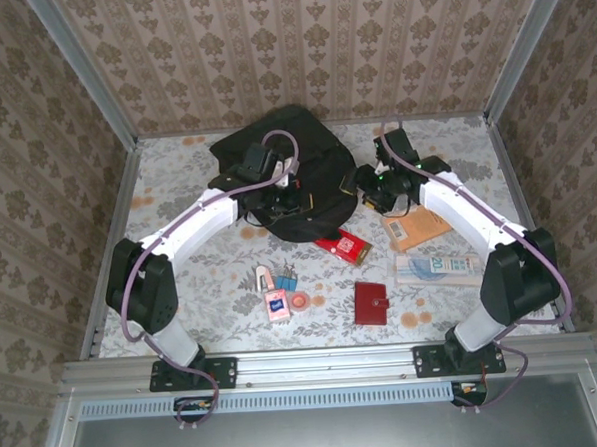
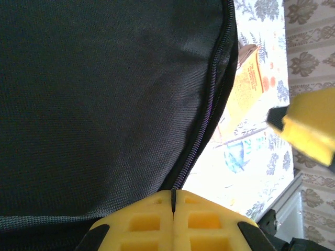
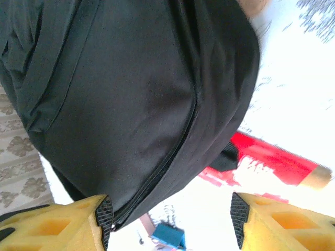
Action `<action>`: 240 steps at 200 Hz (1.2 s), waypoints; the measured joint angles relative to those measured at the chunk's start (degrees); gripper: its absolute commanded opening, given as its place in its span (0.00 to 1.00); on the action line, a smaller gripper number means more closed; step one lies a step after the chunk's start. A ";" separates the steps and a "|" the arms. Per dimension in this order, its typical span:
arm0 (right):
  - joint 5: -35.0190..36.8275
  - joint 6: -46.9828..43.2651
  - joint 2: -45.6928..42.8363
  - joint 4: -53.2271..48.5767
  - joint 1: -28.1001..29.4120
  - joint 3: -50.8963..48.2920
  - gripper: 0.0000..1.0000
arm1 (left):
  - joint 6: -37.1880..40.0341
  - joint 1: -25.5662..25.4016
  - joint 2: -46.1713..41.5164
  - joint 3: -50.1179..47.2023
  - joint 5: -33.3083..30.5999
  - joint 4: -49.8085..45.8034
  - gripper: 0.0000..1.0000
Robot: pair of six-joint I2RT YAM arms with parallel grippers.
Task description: Pack books, pencil case, and school supplies into a backpack
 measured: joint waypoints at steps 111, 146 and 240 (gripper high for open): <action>-2.97 9.14 8.76 8.13 6.16 -0.39 0.29 | -0.61 0.98 -3.32 -5.68 0.48 2.49 0.00; -2.89 9.11 8.76 9.29 6.16 -2.05 0.42 | -0.61 1.64 -3.61 -6.10 0.46 2.67 0.00; -1.68 10.08 8.76 9.60 6.16 -2.89 0.41 | -0.61 1.62 -3.91 -6.19 0.44 2.58 0.00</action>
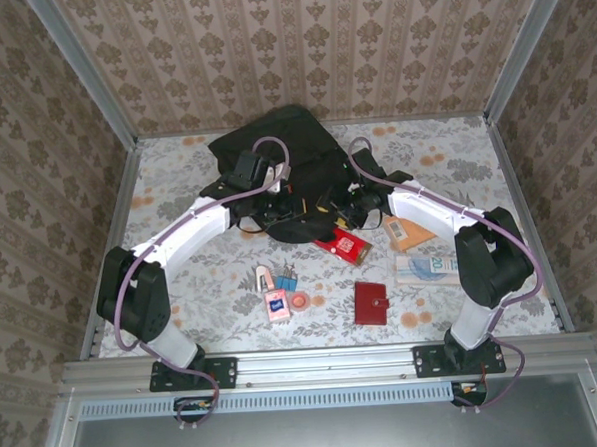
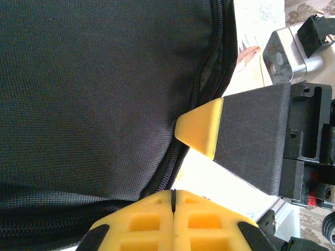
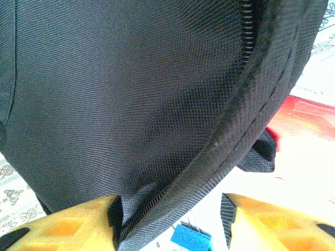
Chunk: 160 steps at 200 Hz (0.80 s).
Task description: Pack books, pencil case, and school supplies into a backpack
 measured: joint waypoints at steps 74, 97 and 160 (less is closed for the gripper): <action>1.07 -0.42 0.00 -0.74 -0.02 -0.02 0.00 | 1.16 0.07 -0.96 -0.39 -2.25 -2.01 0.00; 1.09 -0.63 -0.02 -0.76 -0.02 -0.02 0.00 | 2.03 0.57 -2.75 -1.97 -3.48 -2.69 0.00; 0.02 -2.16 -0.96 -0.72 0.42 0.24 0.00 | 4.50 3.43 -6.51 -4.96 -4.72 -3.69 0.00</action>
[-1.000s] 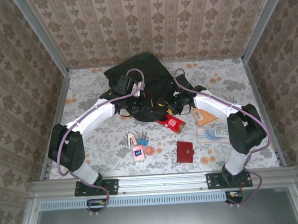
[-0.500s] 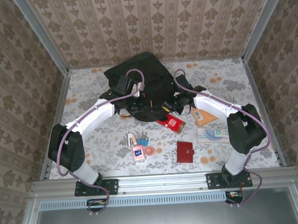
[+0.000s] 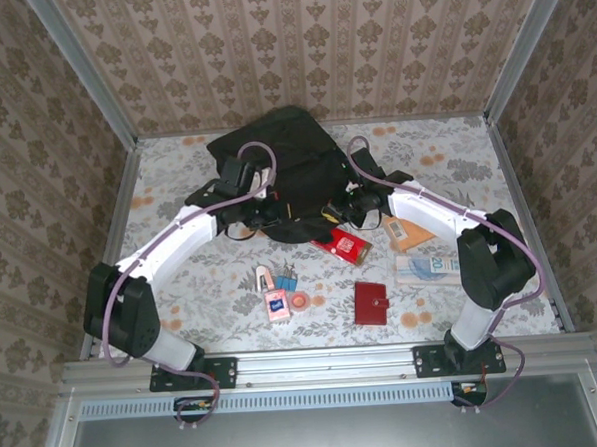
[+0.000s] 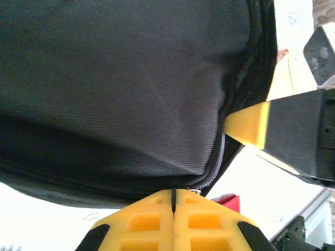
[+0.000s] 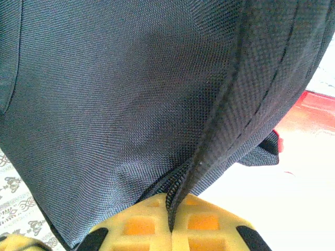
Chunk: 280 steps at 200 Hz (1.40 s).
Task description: Pack books, pencil case, and school supplies into a backpack
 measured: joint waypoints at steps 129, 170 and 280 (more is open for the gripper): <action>0.44 -7.87 -1.42 -1.01 0.35 2.03 0.00 | 3.93 10.34 -0.28 1.79 3.04 -2.97 0.00; 2.21 -11.72 -1.99 -1.51 0.55 2.27 0.00 | 4.66 10.93 3.26 6.01 3.65 -4.98 0.00; 7.19 -17.14 -2.91 -6.05 1.46 5.79 0.06 | 9.01 9.11 4.07 12.11 2.62 -8.55 0.00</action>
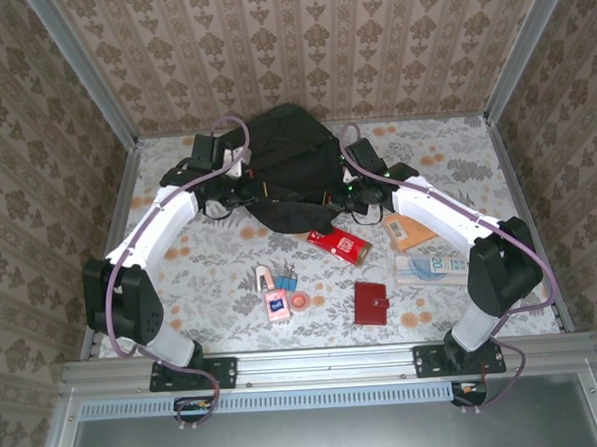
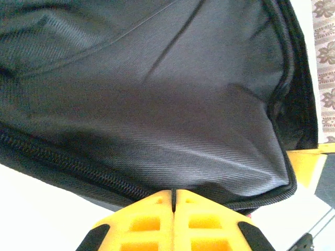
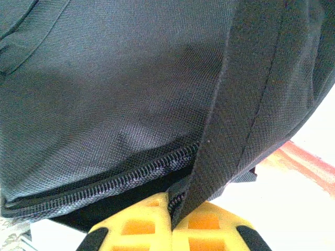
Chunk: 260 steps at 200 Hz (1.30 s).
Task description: Pack books, pencil case, and school supplies into a backpack
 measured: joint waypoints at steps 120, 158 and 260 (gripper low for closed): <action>-1.42 16.24 -5.51 -0.42 -1.03 -3.02 0.63 | -6.03 -8.59 7.76 4.59 3.48 3.13 0.00; -1.11 27.87 -7.91 4.79 -0.17 -10.60 0.62 | -11.74 -14.03 11.50 3.58 7.02 8.66 0.00; 2.67 38.23 -5.77 16.55 -1.70 -16.90 0.41 | -18.03 -14.80 11.61 1.11 10.12 15.47 0.00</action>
